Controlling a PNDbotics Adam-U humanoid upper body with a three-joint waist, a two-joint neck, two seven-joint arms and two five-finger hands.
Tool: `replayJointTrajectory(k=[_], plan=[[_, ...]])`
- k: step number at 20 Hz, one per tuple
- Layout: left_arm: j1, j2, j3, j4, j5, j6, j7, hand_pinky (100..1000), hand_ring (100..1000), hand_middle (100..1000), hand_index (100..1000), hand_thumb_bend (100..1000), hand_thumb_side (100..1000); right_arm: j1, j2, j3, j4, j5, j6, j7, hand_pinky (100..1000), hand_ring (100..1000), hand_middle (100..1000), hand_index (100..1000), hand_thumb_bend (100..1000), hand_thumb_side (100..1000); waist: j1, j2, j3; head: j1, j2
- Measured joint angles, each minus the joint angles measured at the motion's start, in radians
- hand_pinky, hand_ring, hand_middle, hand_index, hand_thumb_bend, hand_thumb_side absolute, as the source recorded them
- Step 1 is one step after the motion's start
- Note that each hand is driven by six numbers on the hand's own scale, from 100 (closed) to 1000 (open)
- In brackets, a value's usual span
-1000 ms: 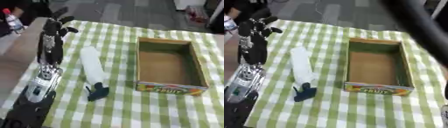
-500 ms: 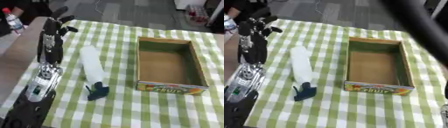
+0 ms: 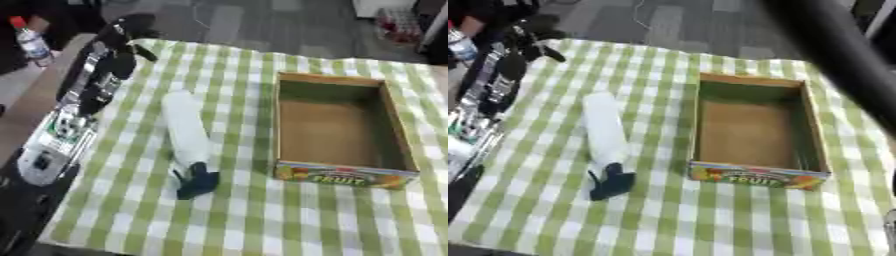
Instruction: Pick up objects on the table and place them in the box.
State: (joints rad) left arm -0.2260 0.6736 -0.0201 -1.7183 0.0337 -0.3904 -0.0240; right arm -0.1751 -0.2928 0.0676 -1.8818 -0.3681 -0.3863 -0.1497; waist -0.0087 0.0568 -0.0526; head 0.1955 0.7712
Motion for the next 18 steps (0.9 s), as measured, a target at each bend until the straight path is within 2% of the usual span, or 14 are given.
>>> replayJointTrajectory(k=[1,4,5,12,13,14,15,18], plan=[[-0.011,0.025,-0.005,0.019,-0.011,-0.008,-0.025,635,803,837,827,629,790,0.000,0.000,0.000,0.000,0.000,0.000,0.000,521,694,712,782,165,1000,0.000,0.000,-0.001,0.002,0.001],[-0.043,0.093,-0.027,0.073,-0.060,-0.039,-0.085,650,804,839,829,637,783,0.000,0.000,0.001,0.000,0.000,-0.001,0.002,521,694,712,782,165,1000,0.003,0.000,-0.007,0.008,0.002],[-0.054,0.111,-0.035,0.089,-0.080,-0.050,-0.100,684,801,843,826,650,768,0.000,-0.001,0.002,0.000,0.000,-0.001,0.002,521,694,712,782,165,1000,0.005,0.000,-0.010,0.008,0.002],[-0.144,0.223,-0.106,0.181,-0.260,-0.166,-0.188,770,797,847,819,681,749,0.000,-0.009,0.006,0.000,0.000,0.003,0.007,521,694,712,782,166,1000,0.014,-0.001,-0.021,0.022,0.002],[-0.159,0.235,-0.117,0.193,-0.287,-0.184,-0.198,800,797,850,818,720,739,0.000,-0.009,0.006,0.000,0.000,0.003,0.007,521,693,712,782,167,1000,0.014,-0.001,-0.023,0.025,0.002],[-0.174,0.247,-0.127,0.205,-0.316,-0.203,-0.209,791,797,849,818,708,744,0.000,-0.009,0.007,0.000,0.000,0.003,0.007,521,693,712,782,167,1000,0.015,-0.003,-0.026,0.026,0.002],[-0.190,0.256,-0.137,0.217,-0.344,-0.221,-0.218,836,799,856,815,790,700,0.000,-0.009,0.007,0.000,-0.001,0.003,0.007,522,693,712,782,169,1000,0.017,-0.004,-0.027,0.028,0.002],[-0.241,0.276,-0.167,0.256,-0.433,-0.273,-0.255,847,798,857,809,830,673,0.000,-0.009,0.012,0.000,-0.001,0.004,0.012,522,693,712,782,168,1000,0.023,-0.006,-0.033,0.036,0.002]])
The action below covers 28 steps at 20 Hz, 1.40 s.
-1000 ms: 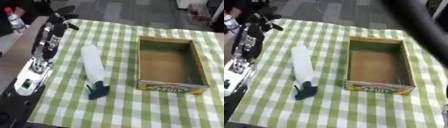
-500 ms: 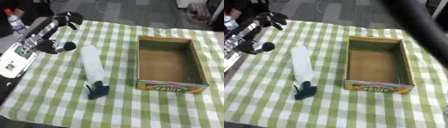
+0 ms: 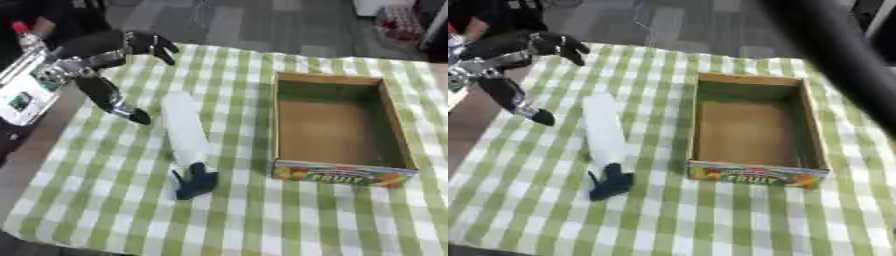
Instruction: Pick up objects on the table and place them in the box.
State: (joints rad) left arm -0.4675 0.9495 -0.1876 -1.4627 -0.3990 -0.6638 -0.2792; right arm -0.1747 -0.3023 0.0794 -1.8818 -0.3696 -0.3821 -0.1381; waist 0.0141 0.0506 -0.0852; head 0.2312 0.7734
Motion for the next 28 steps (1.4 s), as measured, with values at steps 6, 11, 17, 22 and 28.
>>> replayJointTrajectory(k=[6,11,17,22,28], plan=[[-0.104,0.000,-0.055,0.092,-0.138,-0.091,-0.061,887,787,855,793,954,624,0.000,-0.004,0.003,0.000,0.000,-0.001,0.004,522,694,712,782,166,1000,0.003,0.000,-0.010,0.007,0.000],[-0.189,-0.005,-0.086,0.183,-0.230,-0.105,-0.048,899,790,856,806,956,606,0.000,-0.008,0.006,0.000,0.000,0.003,0.008,522,694,712,783,167,1000,0.010,0.004,-0.018,0.007,0.000],[-0.252,-0.028,-0.111,0.236,-0.345,-0.131,-0.023,902,787,852,812,956,587,-0.002,-0.008,0.006,0.000,0.000,0.003,0.008,523,694,712,783,166,1000,0.012,0.017,-0.032,0.017,0.000],[-0.279,-0.040,-0.141,0.254,-0.409,-0.144,-0.010,892,785,849,823,964,559,-0.011,-0.008,0.007,0.000,0.000,0.002,0.009,523,694,712,783,160,1000,0.015,0.025,-0.049,0.024,0.000],[-0.284,-0.061,-0.177,0.271,-0.426,-0.145,-0.009,845,779,840,838,986,547,-0.013,-0.008,0.008,0.000,0.000,0.002,0.011,523,694,712,783,162,1000,0.015,0.032,-0.067,0.024,0.000]])
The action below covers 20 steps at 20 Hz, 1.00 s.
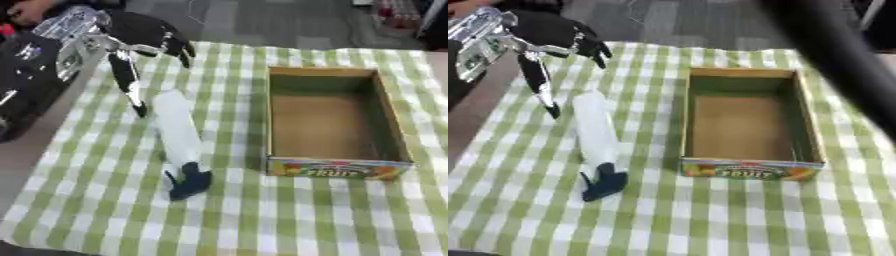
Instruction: Pick up objects on the table and place them in the box.
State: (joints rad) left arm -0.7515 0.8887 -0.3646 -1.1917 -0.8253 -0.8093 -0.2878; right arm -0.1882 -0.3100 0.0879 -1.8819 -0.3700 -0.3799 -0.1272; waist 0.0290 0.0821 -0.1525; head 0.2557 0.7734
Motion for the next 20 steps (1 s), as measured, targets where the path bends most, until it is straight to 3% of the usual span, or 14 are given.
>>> replayJointTrajectory(k=[11,20], plan=[[-0.004,-0.011,-0.032,0.007,0.104,0.041,-0.042,838,784,842,840,1000,512,-0.006,0.000,0.004,0.000,-0.001,0.003,0.004,524,694,713,784,161,1000,0.002,0.009,-0.015,0.003,0.000],[-0.004,-0.011,-0.052,-0.001,0.125,0.081,-0.081,859,787,844,832,1000,485,-0.013,0.000,0.004,-0.001,-0.001,0.003,0.004,526,694,712,783,163,1000,0.003,0.011,-0.028,0.009,0.000]])
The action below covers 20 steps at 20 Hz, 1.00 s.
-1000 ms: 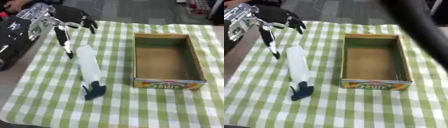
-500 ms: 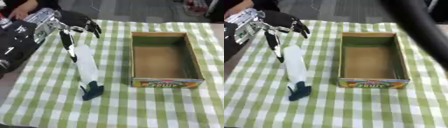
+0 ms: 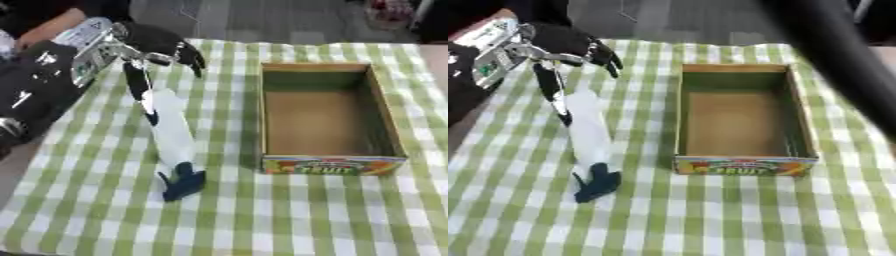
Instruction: Pick up objects on the table and place them in the box.
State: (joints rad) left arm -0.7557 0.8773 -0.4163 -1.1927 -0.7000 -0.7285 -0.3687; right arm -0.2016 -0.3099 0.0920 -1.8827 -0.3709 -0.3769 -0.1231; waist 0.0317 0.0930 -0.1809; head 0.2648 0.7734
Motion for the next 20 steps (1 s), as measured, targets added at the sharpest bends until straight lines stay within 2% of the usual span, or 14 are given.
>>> replayJointTrajectory(k=[20], plan=[[0.030,0.000,-0.043,0.008,0.001,0.035,-0.035,832,789,847,837,1000,479,0.000,0.000,0.000,-0.005,-0.008,0.000,0.000,527,695,712,783,163,1000,-0.004,-0.009,0.015,0.001,0.000]])
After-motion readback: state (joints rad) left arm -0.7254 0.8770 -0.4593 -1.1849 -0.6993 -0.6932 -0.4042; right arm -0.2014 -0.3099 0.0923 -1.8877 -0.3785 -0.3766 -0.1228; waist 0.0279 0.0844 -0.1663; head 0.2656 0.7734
